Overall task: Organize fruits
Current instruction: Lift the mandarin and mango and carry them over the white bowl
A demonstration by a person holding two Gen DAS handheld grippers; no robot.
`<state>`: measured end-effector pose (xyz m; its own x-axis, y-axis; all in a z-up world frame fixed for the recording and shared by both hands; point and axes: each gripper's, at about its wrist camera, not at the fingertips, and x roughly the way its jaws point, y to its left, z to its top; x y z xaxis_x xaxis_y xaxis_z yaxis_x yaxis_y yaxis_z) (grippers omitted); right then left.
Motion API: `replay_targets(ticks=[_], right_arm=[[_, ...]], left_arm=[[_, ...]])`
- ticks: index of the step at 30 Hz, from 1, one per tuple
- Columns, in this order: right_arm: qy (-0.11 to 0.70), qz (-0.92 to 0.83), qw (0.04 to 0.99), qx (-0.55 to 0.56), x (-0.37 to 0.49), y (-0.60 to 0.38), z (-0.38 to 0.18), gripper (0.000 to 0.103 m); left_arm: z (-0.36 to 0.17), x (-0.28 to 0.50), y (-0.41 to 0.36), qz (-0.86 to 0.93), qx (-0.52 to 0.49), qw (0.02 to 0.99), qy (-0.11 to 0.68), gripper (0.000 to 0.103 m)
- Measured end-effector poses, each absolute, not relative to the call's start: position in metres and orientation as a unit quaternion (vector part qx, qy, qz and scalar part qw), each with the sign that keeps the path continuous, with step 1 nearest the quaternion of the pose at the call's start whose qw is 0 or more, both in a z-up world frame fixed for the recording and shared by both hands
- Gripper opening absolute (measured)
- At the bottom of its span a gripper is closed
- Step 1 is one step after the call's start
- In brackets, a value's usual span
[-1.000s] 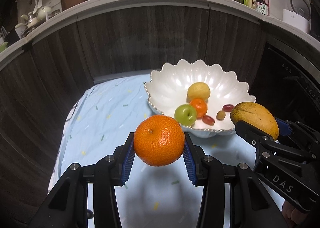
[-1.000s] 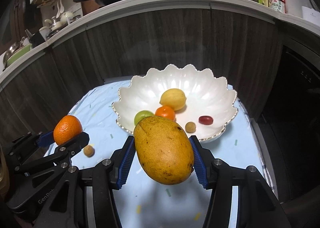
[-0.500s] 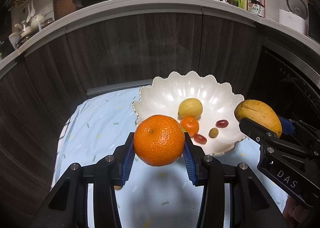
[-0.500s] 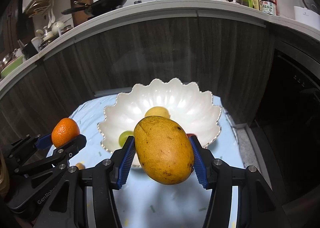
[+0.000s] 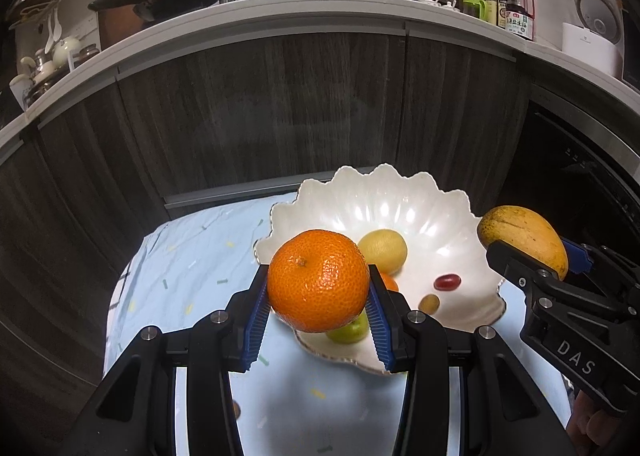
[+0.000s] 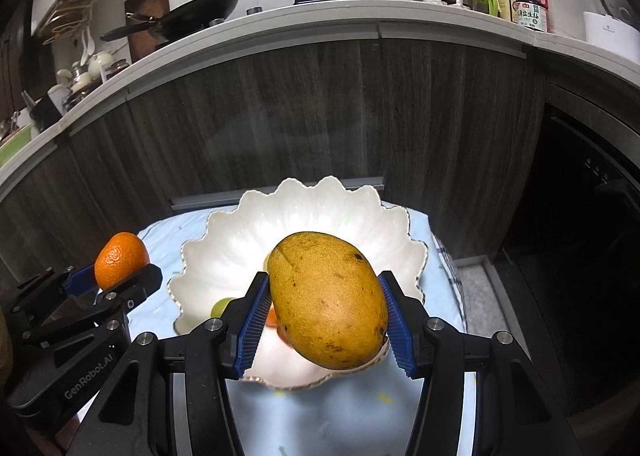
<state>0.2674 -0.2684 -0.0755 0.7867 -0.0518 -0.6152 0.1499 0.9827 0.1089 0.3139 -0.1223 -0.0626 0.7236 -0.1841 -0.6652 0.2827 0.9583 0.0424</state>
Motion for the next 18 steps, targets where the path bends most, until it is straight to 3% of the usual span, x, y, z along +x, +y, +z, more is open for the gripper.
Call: replay_targets(ticks=[18], right_arm=[[0.337, -0.091, 0.933, 0.083, 0.31, -0.287, -0.095, 0.055]], left_arm=[[-0.082, 0.366, -0.132, -0.118, 0.071, 0.924, 0.358, 0.044]])
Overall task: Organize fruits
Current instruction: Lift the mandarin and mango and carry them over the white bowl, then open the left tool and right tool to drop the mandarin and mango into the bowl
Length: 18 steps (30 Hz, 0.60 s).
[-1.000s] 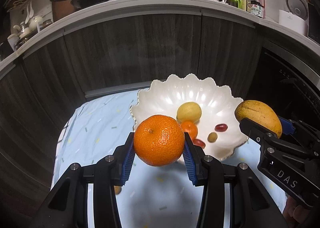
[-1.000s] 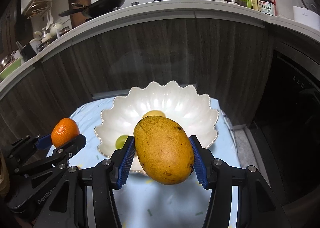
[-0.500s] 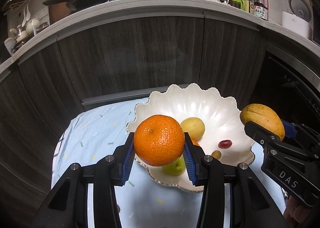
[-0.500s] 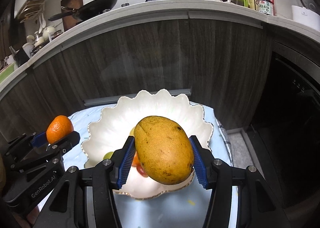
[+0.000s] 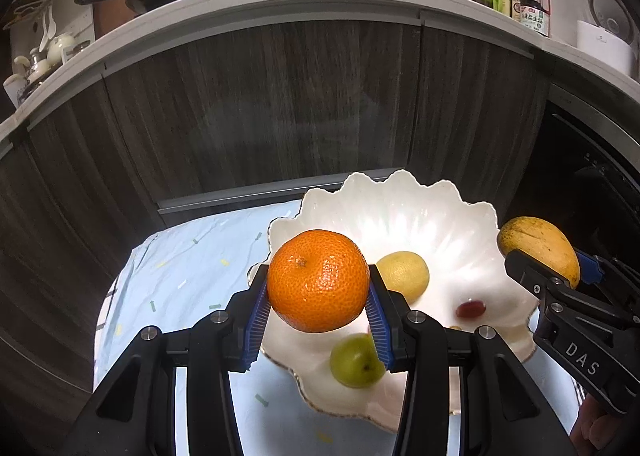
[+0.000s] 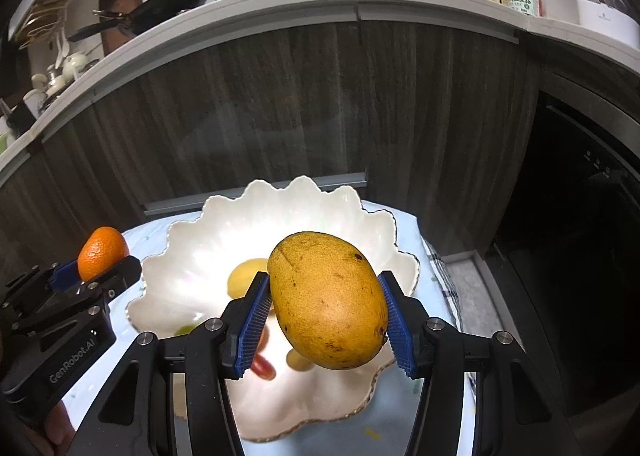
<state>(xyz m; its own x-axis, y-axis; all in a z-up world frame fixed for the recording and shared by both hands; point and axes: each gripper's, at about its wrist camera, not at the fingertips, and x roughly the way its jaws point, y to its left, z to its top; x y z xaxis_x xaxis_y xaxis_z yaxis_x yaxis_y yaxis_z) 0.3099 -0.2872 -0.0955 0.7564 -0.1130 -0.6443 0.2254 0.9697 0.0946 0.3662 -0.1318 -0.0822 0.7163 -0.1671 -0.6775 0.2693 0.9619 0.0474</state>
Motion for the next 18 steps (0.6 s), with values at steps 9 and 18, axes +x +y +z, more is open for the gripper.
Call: replay_targets(ticks=[9, 18], right_arm=[[0.343, -0.116, 0.929, 0.077, 0.328, -0.296, -0.106, 0.055], [0.361, -0.131, 0.92, 0.078, 0.345, -0.305, -0.121, 0.055]], left_arm=[[-0.097, 0.384, -0.136, -0.111, 0.072, 0.921, 0.367, 0.044], [-0.113, 0.399, -0.141, -0.11, 0.074, 0.912, 0.388, 0.045]])
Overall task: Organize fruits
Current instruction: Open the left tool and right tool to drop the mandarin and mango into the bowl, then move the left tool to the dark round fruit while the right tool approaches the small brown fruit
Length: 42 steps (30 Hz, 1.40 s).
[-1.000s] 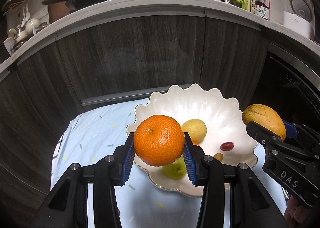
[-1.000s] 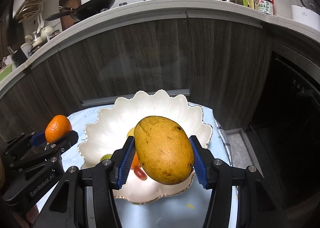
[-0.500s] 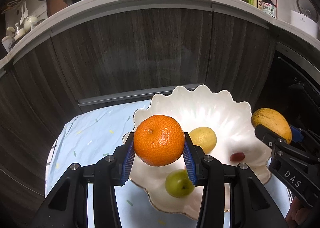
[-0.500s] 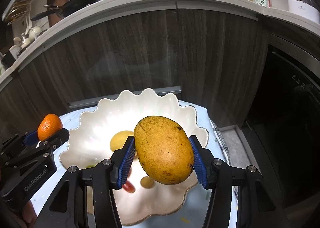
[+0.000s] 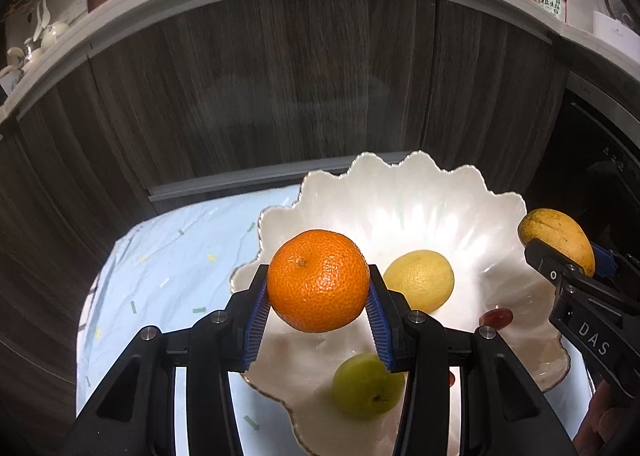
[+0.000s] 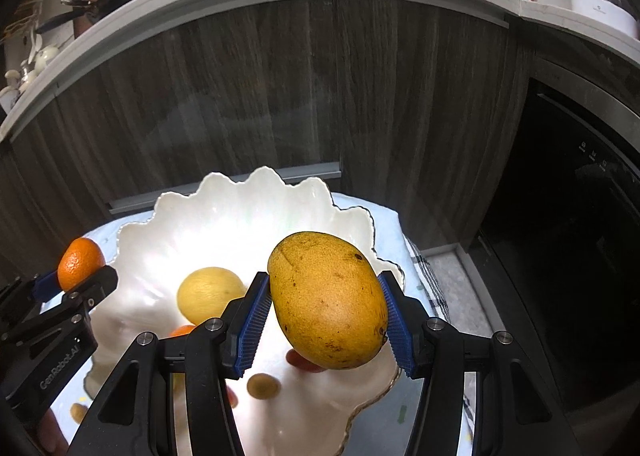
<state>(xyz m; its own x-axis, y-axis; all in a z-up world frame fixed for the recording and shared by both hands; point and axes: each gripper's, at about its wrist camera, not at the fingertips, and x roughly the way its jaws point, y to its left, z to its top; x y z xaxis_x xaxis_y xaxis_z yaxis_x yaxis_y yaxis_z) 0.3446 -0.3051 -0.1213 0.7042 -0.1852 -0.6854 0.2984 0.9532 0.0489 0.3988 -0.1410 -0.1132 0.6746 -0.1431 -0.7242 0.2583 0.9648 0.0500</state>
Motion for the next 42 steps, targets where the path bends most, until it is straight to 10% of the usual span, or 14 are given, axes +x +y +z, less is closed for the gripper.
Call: replay_targets(ticks=[7, 10, 14, 19, 42], right_arm=[[0.372, -0.126, 0.917, 0.076, 0.348, -0.304, -0.126, 0.055], [0.37, -0.122, 0.918, 0.07, 0.348, -0.302, -0.126, 0.055], [0.358, -0.126, 0.923, 0.063, 0.347, -0.301, -0.118, 0.058], [0.339, -0.138, 0.929, 0.06, 0.34, -0.299, -0.109, 0.082], [0.316, -0.088, 0.944, 0.044, 0.304, -0.233, -0.069, 0.082]], left_arm=[[-0.122, 0.403, -0.144, -0.109, 0.075, 0.902, 0.41, 0.047], [-0.119, 0.401, -0.144, -0.104, 0.078, 0.907, 0.4, 0.069], [-0.115, 0.401, -0.143, -0.101, 0.077, 0.909, 0.397, 0.07], [-0.109, 0.396, -0.14, -0.097, 0.075, 0.912, 0.39, 0.077], [-0.067, 0.342, -0.07, -0.045, 0.051, 0.923, 0.378, 0.081]])
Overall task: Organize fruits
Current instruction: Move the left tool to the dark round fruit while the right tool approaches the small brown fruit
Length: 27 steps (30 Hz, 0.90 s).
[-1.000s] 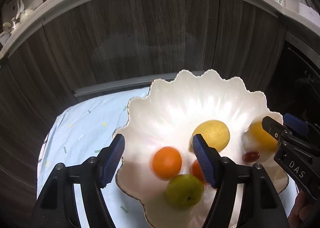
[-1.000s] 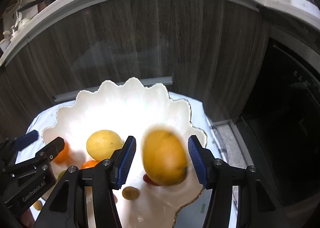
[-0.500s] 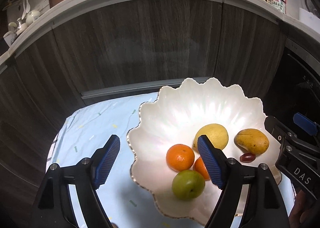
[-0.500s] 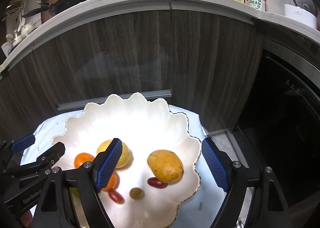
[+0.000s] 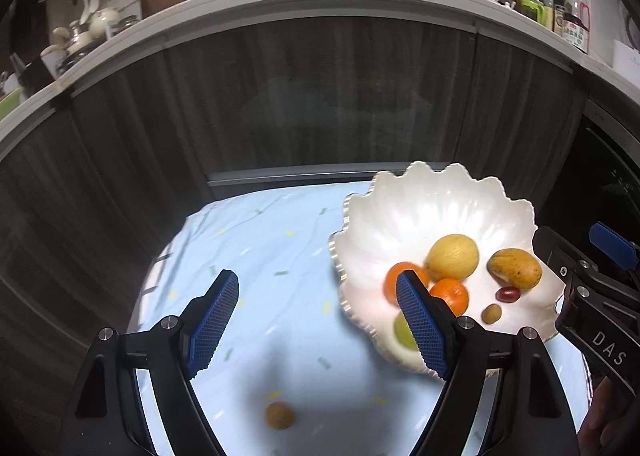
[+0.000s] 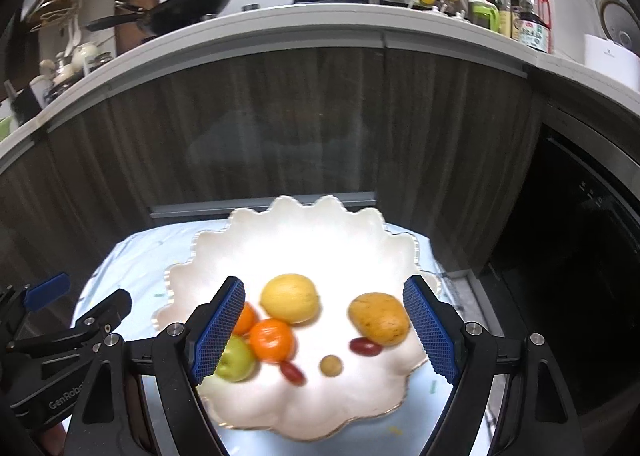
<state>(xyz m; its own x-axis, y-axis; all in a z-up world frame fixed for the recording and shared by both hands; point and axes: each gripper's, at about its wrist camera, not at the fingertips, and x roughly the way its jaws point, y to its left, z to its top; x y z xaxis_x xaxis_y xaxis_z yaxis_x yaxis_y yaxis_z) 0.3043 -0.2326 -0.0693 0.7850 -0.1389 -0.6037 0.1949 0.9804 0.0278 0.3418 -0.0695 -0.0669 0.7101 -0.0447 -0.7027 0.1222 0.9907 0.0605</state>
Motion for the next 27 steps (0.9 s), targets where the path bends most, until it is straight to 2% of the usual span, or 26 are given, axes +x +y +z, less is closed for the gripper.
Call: replay_targets(ticks=[15, 27], right_arm=[[0.315, -0.003, 0.949, 0.016, 0.289, -0.164, -0.066, 0.082], [0.323, 0.073, 0.943, -0.036, 0.273, -0.108, -0.084, 0.082]], left_arm=[[-0.05, 0.285, 0.003, 0.038, 0.03, 0.926, 0.374, 0.081], [-0.079, 0.24, 0.045, 0.098, 0.01, 0.913, 0.397, 0.081]])
